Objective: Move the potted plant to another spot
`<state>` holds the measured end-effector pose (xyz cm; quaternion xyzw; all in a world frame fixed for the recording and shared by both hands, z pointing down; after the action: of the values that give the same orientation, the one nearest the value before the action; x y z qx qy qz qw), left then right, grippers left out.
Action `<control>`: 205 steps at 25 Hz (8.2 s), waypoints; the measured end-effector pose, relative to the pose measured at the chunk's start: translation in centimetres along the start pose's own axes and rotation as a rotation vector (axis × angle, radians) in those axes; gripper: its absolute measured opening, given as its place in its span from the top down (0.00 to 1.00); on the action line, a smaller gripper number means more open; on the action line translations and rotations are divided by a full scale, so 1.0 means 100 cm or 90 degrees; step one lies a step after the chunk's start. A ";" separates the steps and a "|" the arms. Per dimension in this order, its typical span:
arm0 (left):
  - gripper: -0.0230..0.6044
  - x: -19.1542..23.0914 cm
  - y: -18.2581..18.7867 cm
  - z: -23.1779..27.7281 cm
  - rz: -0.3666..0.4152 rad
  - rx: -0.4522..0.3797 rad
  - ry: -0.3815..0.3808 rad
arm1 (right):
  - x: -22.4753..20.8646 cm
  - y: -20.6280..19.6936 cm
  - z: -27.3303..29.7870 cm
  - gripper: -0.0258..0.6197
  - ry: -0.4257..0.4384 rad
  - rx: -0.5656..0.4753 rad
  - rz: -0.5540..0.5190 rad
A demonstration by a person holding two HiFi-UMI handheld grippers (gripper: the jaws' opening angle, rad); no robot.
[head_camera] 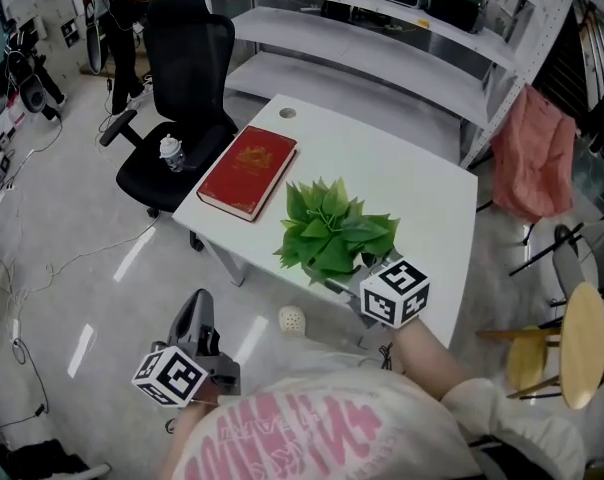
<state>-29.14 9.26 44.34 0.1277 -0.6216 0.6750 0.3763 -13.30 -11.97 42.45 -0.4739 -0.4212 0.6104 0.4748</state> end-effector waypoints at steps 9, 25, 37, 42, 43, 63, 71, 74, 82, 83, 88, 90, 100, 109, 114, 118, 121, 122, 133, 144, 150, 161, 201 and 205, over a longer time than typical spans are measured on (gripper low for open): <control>0.96 0.007 0.020 0.042 0.012 0.007 -0.004 | -0.051 0.006 0.030 0.14 -0.037 -0.009 0.019; 0.96 0.026 0.066 0.163 0.043 0.058 -0.028 | -0.161 0.022 0.093 0.14 -0.126 -0.031 0.078; 0.96 0.033 0.070 0.228 0.042 0.130 -0.032 | -0.226 0.002 0.113 0.14 -0.244 -0.007 0.160; 0.96 0.033 0.075 0.248 0.061 0.146 -0.029 | -0.254 -0.004 0.124 0.14 -0.270 -0.016 0.195; 0.96 0.033 0.075 0.250 0.066 0.148 -0.027 | -0.259 -0.005 0.126 0.14 -0.274 -0.018 0.201; 0.96 0.046 0.078 0.292 0.088 0.184 -0.013 | -0.298 -0.020 0.145 0.14 -0.373 -0.025 0.222; 0.96 0.035 0.084 0.296 0.109 0.185 -0.039 | -0.292 -0.021 0.151 0.14 -0.391 0.009 0.183; 0.96 0.040 0.086 0.296 0.106 0.186 -0.038 | -0.289 -0.020 0.154 0.14 -0.402 0.020 0.164; 0.96 0.046 0.091 0.324 0.105 0.210 -0.093 | -0.287 -0.019 0.166 0.14 -0.434 0.041 0.132; 0.96 0.045 0.095 0.328 0.109 0.214 -0.104 | -0.286 -0.019 0.167 0.14 -0.441 0.046 0.130; 0.96 0.050 0.113 0.343 0.117 0.222 -0.133 | -0.285 -0.016 0.173 0.14 -0.468 0.068 0.114; 0.96 0.054 0.119 0.346 0.114 0.223 -0.137 | -0.284 -0.016 0.176 0.14 -0.475 0.077 0.113; 0.96 0.069 0.130 0.362 0.108 0.241 -0.162 | -0.276 -0.018 0.180 0.14 -0.509 0.090 0.121; 0.96 0.076 0.137 0.366 0.109 0.247 -0.178 | -0.271 -0.017 0.183 0.14 -0.522 0.114 0.099; 0.96 0.081 0.140 0.368 0.107 0.248 -0.179 | -0.269 -0.016 0.190 0.14 -0.519 0.134 0.067; 0.96 0.083 0.143 0.370 0.104 0.245 -0.181 | -0.267 -0.015 0.194 0.14 -0.519 0.144 0.053; 0.96 0.083 0.143 0.371 0.102 0.245 -0.183 | -0.266 -0.013 0.196 0.14 -0.518 0.152 0.044; 0.96 0.083 0.143 0.371 0.102 0.246 -0.184 | -0.266 -0.013 0.197 0.14 -0.517 0.154 0.040; 0.96 0.088 0.143 0.372 0.098 0.249 -0.183 | -0.263 -0.013 0.201 0.14 -0.526 0.154 0.037; 0.96 0.088 0.142 0.368 0.099 0.250 -0.184 | -0.271 -0.018 0.183 0.14 -0.553 0.082 0.150; 0.96 0.088 0.141 0.367 0.100 0.249 -0.186 | -0.271 -0.020 0.180 0.14 -0.556 0.071 0.169; 0.96 0.084 0.142 0.369 0.100 0.246 -0.189 | -0.272 -0.022 0.178 0.07 -0.554 0.062 0.188; 0.96 0.042 0.140 0.373 0.118 0.277 -0.354 | -0.208 -0.009 0.153 0.05 -0.608 0.044 0.209; 0.96 0.031 0.130 0.366 0.122 0.295 -0.391 | -0.187 -0.009 0.147 0.05 -0.617 0.022 0.229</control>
<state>-50.76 -23.18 43.80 0.3466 -0.5455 0.7599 0.0697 -25.68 -31.04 49.56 -0.1938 -0.4947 0.8386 0.1205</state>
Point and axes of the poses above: the fingertips, and each gripper's own axes: z forward along the fingers, x to its left, y out of its top, the point moved 3 cm from there along -z, backward along the fingers, and after that the axes turned 6 degrees about y, right-handed, at the moved point
